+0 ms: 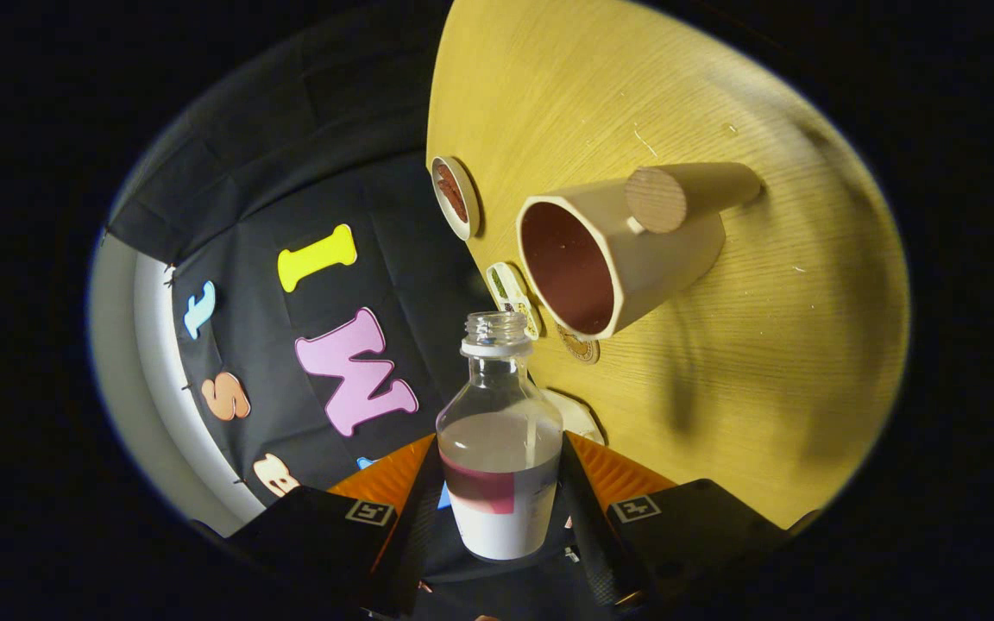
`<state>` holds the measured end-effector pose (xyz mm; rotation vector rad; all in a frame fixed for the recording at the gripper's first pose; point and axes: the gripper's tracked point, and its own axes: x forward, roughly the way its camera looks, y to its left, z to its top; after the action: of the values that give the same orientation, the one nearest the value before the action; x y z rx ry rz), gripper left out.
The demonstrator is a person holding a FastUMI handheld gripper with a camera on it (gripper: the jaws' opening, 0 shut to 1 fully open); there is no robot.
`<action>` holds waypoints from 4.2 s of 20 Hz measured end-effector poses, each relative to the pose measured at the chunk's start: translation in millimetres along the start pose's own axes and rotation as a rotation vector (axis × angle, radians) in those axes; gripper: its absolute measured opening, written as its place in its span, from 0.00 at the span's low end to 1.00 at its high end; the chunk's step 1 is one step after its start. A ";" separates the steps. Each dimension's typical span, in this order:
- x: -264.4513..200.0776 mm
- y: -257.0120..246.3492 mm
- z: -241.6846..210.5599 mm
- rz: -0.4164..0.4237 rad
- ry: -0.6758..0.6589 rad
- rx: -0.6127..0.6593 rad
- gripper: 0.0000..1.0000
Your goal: Take the bottle from table, then pour the juice into the cup, finally place the bottle on the coaster
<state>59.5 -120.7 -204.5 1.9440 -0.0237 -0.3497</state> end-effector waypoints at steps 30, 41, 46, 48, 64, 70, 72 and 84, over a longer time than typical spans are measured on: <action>5.8 94.9 -57.6 -0.049 -0.471 -1.620 0.75; 116.9 109.9 -78.5 0.073 -0.532 -2.061 0.76; 164.7 52.9 -48.9 -0.001 -0.434 -1.990 0.76; 175.6 37.5 -33.3 -0.035 -0.425 -1.982 0.76; 216.5 7.9 -20.7 -0.020 -0.403 -1.963 0.76; 218.9 4.2 -17.1 -0.028 -0.397 -1.940 0.76; 217.5 3.2 -15.6 -0.027 -0.402 -1.926 0.76; 205.9 3.6 -11.9 -0.076 -0.401 -1.899 0.96</action>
<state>260.0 -148.2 -244.8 -0.0113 0.0935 -0.5042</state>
